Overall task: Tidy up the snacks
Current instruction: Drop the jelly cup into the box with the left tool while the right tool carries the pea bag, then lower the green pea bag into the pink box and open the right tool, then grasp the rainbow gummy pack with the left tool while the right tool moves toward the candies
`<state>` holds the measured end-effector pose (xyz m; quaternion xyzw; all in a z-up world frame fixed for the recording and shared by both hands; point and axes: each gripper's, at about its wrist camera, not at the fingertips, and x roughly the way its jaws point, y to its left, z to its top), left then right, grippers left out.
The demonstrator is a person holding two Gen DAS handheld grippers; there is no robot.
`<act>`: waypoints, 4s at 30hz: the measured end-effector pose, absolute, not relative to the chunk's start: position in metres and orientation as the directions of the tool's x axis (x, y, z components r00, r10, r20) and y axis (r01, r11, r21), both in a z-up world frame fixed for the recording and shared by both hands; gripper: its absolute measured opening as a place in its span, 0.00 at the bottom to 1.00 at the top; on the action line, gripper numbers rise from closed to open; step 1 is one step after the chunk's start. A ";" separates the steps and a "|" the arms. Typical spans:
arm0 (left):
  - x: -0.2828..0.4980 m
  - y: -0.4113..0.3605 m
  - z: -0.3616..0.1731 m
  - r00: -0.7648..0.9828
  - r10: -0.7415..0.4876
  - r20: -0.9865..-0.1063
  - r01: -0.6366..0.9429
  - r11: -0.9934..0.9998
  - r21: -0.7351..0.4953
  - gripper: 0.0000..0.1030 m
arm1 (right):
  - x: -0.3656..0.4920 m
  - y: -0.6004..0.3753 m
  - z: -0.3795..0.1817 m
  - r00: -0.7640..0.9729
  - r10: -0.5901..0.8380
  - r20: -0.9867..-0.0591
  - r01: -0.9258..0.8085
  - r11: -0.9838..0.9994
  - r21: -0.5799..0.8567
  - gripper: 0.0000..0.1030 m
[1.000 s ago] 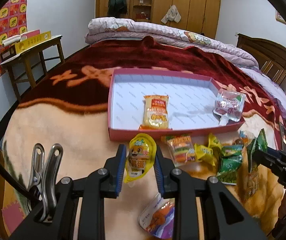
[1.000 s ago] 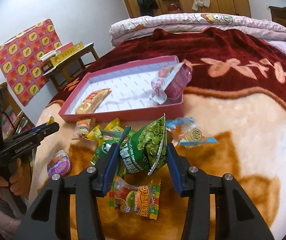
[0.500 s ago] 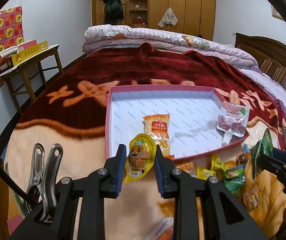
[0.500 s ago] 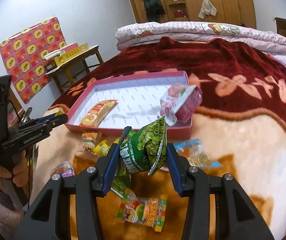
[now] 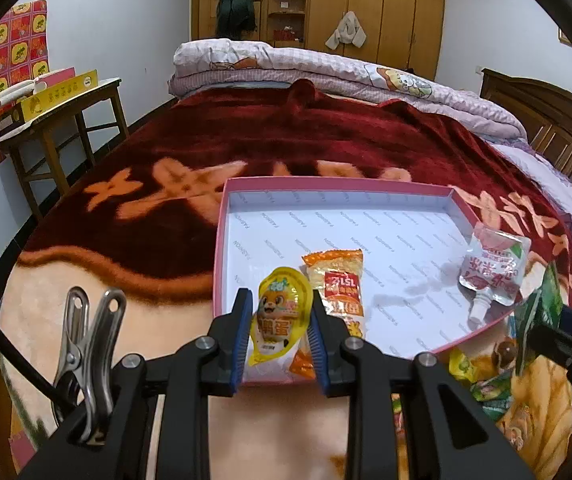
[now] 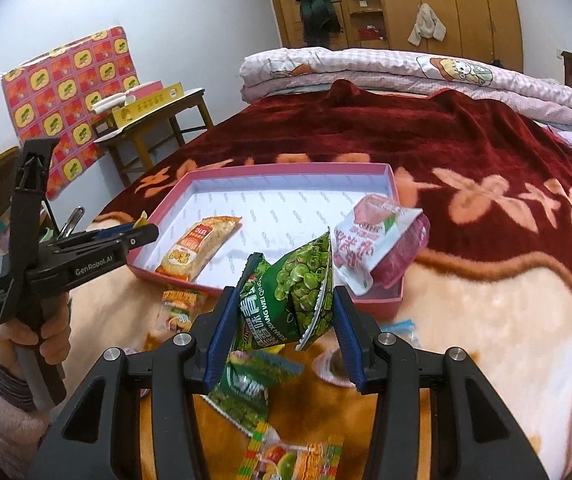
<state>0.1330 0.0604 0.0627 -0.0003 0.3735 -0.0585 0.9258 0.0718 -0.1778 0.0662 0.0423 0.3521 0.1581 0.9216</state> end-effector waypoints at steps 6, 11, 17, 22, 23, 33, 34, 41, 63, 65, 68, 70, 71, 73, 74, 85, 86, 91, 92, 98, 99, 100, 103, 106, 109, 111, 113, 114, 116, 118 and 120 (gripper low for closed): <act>0.146 0.061 0.056 0.699 -0.118 -0.705 0.115 0.992 -0.053 0.27 | 0.086 -0.172 0.071 0.707 0.321 -0.630 -0.266 0.946 0.184 0.47; 0.154 0.059 0.052 0.693 -0.128 -0.710 0.130 0.990 -0.051 0.27 | 0.098 -0.167 0.073 0.707 0.328 -0.627 -0.272 0.944 0.188 0.47; 0.162 0.056 0.044 0.682 -0.117 -0.722 0.130 0.991 -0.038 0.28 | 0.109 -0.163 0.070 0.706 0.343 -0.620 -0.268 0.939 0.214 0.47; 0.166 0.056 0.040 0.664 -0.121 -0.738 0.134 0.990 -0.041 0.29 | 0.117 -0.161 0.065 0.697 0.355 -0.624 -0.271 0.935 0.229 0.47; 0.166 0.055 0.040 0.665 -0.112 -0.739 0.130 0.991 -0.033 0.33 | 0.118 -0.161 0.064 0.696 0.356 -0.624 -0.271 0.935 0.231 0.47; 0.160 0.058 0.048 0.689 -0.087 -0.720 0.100 0.995 -0.024 0.39 | 0.129 -0.161 0.052 0.678 0.357 -0.643 -0.263 0.934 0.242 0.47; 0.159 0.058 0.049 0.691 -0.086 -0.718 0.100 0.995 -0.022 0.39 | 0.131 -0.161 0.049 0.674 0.355 -0.647 -0.259 0.935 0.244 0.47; 0.152 0.059 0.054 0.701 -0.098 -0.706 0.104 0.994 -0.034 0.39 | 0.138 -0.165 0.037 0.654 0.349 -0.671 -0.229 0.937 0.265 0.47; 0.128 0.059 0.065 0.712 -0.105 -0.695 0.109 0.993 -0.038 0.42 | 0.121 -0.161 0.055 0.686 0.369 -0.627 -0.260 0.929 0.263 0.62; 0.124 0.060 0.066 0.711 -0.107 -0.695 0.109 0.993 -0.041 0.42 | 0.118 -0.162 0.058 0.692 0.371 -0.620 -0.262 0.928 0.264 0.62; 0.119 0.061 0.067 0.709 -0.108 -0.697 0.114 0.993 -0.038 0.42 | 0.113 -0.163 0.063 0.699 0.372 -0.611 -0.264 0.928 0.264 0.62; 0.114 0.059 0.067 0.707 -0.108 -0.699 0.118 0.992 -0.035 0.42 | 0.110 -0.164 0.065 0.701 0.372 -0.609 -0.265 0.928 0.262 0.62; 0.112 0.059 0.067 0.706 -0.109 -0.699 0.119 0.992 -0.034 0.42 | 0.108 -0.165 0.065 0.701 0.371 -0.609 -0.264 0.928 0.261 0.62; 0.108 0.058 0.068 0.705 -0.109 -0.701 0.119 0.992 -0.034 0.42 | 0.107 -0.166 0.066 0.701 0.372 -0.609 -0.264 0.928 0.263 0.62; 0.106 0.058 0.069 0.704 -0.109 -0.702 0.120 0.992 -0.035 0.42 | 0.104 -0.167 0.067 0.702 0.371 -0.608 -0.263 0.928 0.263 0.62; 0.088 0.050 0.067 0.688 -0.131 -0.714 0.144 0.989 -0.043 0.42 | 0.082 -0.179 0.071 0.704 0.362 -0.611 -0.249 0.932 0.265 0.62; 0.086 0.049 0.066 0.685 -0.135 -0.716 0.147 0.988 -0.046 0.42 | 0.081 -0.180 0.071 0.702 0.361 -0.614 -0.248 0.932 0.264 0.62; 0.082 0.043 0.064 0.674 -0.150 -0.724 0.160 0.986 -0.055 0.42 | 0.072 -0.183 0.067 0.690 0.355 -0.631 -0.242 0.934 0.261 0.62; 0.081 0.042 0.063 0.672 -0.152 -0.725 0.162 0.985 -0.056 0.42 | 0.071 -0.183 0.066 0.687 0.354 -0.635 -0.241 0.935 0.261 0.62; 0.077 0.034 0.060 0.657 -0.168 -0.735 0.180 0.982 -0.064 0.42 | 0.065 -0.187 0.058 0.669 0.347 -0.657 -0.232 0.938 0.259 0.62; 0.077 0.032 0.059 0.651 -0.173 -0.739 0.184 0.981 -0.067 0.42 | 0.064 -0.188 0.056 0.666 0.346 -0.660 -0.230 0.938 0.260 0.62; 0.077 0.030 0.058 0.648 -0.176 -0.741 0.188 0.980 -0.068 0.42 | 0.062 -0.188 0.054 0.661 0.347 -0.665 -0.229 0.938 0.262 0.62; 0.077 0.024 0.054 0.639 -0.179 -0.748 0.198 0.978 -0.065 0.42 | 0.059 -0.191 0.049 0.651 0.348 -0.674 -0.225 0.937 0.267 0.62; 0.079 0.019 0.050 0.627 -0.185 -0.757 0.204 0.976 -0.069 0.42 | 0.057 -0.193 0.046 0.644 0.352 -0.679 -0.224 0.936 0.273 0.62; 0.082 0.016 0.045 0.611 -0.194 -0.768 0.210 0.975 -0.080 0.42 | 0.054 -0.194 0.043 0.637 0.355 -0.684 -0.225 0.935 0.276 0.62; 0.084 0.014 0.042 0.603 -0.198 -0.773 0.212 0.974 -0.084 0.42 | 0.052 -0.194 0.042 0.633 0.357 -0.687 -0.226 0.934 0.277 0.62; 0.087 0.012 0.039 0.595 -0.199 -0.778 0.210 0.974 -0.088 0.42 | 0.050 -0.194 0.040 0.629 0.360 -0.689 -0.229 0.933 0.278 0.62; 0.088 0.011 0.038 0.592 -0.201 -0.781 0.210 0.973 -0.092 0.43 | 0.049 -0.194 0.040 0.627 0.361 -0.690 -0.230 0.932 0.278 0.62; 0.090 0.010 0.035 0.588 -0.201 -0.783 0.205 0.974 -0.096 0.44 | 0.048 -0.193 0.039 0.623 0.364 -0.693 -0.233 0.931 0.279 0.62; 0.092 0.008 0.034 0.586 -0.202 -0.784 0.202 0.974 -0.100 0.45 | 0.047 -0.193 0.038 0.619 0.367 -0.695 -0.236 0.930 0.281 0.62; 0.094 0.007 0.032 0.585 -0.201 -0.786 0.200 0.975 -0.100 0.46 | 0.046 -0.192 0.037 0.616 0.369 -0.696 -0.238 0.930 0.282 0.62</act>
